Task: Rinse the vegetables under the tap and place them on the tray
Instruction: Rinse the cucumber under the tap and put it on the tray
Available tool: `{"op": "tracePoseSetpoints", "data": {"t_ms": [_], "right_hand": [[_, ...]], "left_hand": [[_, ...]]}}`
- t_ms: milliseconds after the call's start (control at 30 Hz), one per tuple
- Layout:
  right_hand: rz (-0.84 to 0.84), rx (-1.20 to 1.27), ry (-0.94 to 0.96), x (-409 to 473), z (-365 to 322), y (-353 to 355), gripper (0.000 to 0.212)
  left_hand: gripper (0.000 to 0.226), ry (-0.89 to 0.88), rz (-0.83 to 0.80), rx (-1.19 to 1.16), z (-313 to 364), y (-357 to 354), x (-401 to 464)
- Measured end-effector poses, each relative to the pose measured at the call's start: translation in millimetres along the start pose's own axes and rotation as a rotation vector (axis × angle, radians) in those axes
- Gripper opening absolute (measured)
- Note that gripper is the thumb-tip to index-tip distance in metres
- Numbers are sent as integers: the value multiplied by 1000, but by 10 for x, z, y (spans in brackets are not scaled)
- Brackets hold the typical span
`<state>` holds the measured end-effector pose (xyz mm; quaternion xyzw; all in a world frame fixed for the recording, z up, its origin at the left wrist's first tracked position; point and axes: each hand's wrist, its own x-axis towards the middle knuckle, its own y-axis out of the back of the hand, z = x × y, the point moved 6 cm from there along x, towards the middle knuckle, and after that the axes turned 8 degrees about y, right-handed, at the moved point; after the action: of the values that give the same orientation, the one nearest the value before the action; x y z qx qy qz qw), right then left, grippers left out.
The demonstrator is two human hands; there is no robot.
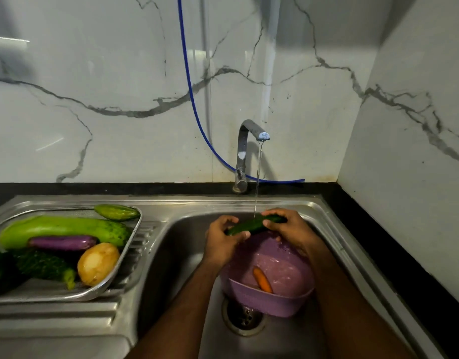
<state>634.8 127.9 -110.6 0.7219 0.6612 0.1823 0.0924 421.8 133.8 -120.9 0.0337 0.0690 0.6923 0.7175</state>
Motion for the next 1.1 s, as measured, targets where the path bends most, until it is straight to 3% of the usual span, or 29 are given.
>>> {"op": "tracePoseSetpoints", "data": {"t_ms": [100, 200, 267, 400, 567, 633, 767, 933, 1100], "right_hand": [[-136, -206, 78, -60, -35, -92, 59], [-195, -385, 187, -56, -115, -306, 87], [-209, -425, 279, -113, -364, -491, 79], [-126, -383, 436, -258, -908, -727, 53], [-77, -522, 572, -436, -1364, -1122, 46], [-119, -617, 516, -433, -1495, -1260, 44], [-192, -700, 421, -411, -1719, -1599, 46], [-199, -737, 472, -381, -2252, -2152, 51], [-250, -747, 497, -471, -2664, -2746, 49]], "left_hand": [[28, 6, 142, 9, 113, 153, -48], [25, -57, 146, 220, 369, 292, -149], [26, -90, 155, 322, 595, 462, -228], [34, -116, 135, 286, 941, 909, -308], [46, -162, 43, 391, 1140, 1627, -524], [51, -177, 76, 453, 1179, 1939, -612], [38, -193, 186, 534, 1146, 2586, -777], [12, -147, 296, 725, 1030, 3341, -1003], [15, -109, 380, 816, 971, 3836, -1150]]}}
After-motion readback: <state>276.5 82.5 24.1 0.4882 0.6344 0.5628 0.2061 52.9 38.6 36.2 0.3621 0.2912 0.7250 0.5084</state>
